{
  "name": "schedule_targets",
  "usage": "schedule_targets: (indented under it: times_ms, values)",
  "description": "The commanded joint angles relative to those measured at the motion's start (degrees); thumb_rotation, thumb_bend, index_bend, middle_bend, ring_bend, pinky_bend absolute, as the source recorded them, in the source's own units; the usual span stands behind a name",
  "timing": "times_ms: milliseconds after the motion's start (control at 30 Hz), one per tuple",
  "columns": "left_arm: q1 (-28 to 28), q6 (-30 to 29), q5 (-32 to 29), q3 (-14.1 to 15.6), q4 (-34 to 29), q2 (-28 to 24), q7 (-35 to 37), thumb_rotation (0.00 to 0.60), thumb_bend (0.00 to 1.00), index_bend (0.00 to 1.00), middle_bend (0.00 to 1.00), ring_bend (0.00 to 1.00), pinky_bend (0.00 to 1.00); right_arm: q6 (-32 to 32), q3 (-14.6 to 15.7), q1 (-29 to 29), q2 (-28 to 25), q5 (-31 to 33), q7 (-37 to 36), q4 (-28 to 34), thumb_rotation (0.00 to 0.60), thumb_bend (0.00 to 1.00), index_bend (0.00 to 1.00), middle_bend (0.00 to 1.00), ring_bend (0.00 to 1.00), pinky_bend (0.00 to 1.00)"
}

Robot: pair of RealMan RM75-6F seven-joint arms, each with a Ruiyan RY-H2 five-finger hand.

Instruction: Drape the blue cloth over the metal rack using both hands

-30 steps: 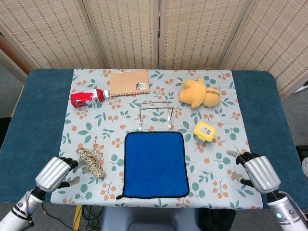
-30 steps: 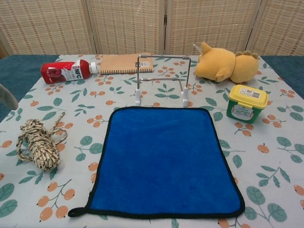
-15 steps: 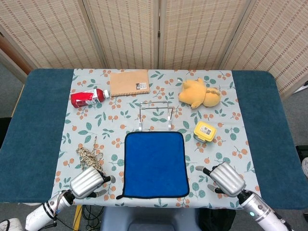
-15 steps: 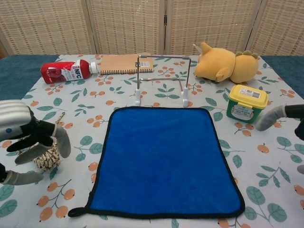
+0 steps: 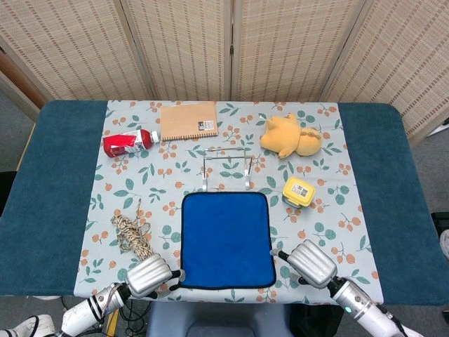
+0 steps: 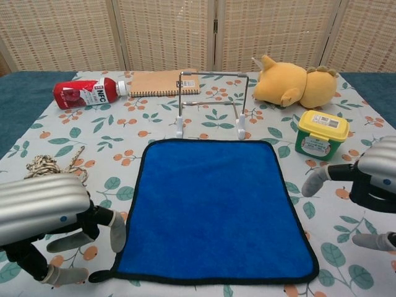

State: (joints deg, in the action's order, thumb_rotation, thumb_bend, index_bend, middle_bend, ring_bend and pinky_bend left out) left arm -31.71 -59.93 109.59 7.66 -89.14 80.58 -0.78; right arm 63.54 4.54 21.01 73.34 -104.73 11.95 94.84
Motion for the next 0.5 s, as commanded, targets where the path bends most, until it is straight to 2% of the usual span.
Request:
schedule_targets:
  times_ms: [33,500]
  values:
    - [-0.52,0.34,-0.24,0.52,0.43,0.92,0.29,0.6,0.24,0.41,0.87,0.89,1.0,-0.28,0.16,0.4,0.56,0.26,-0.19,-0.54,0.6,0.19,0.29,0.92,0.83,0.92]
    - [-1.68,3.35,-5.44,-0.31,2.19,5.18,-2.88,0.6,0.24,0.41,0.88,0.89,1.0,-0.75,1.46,1.91,3.12,0.41,-0.75,-2.67,0.6,0.19,0.29,0.92,0.83,0.92]
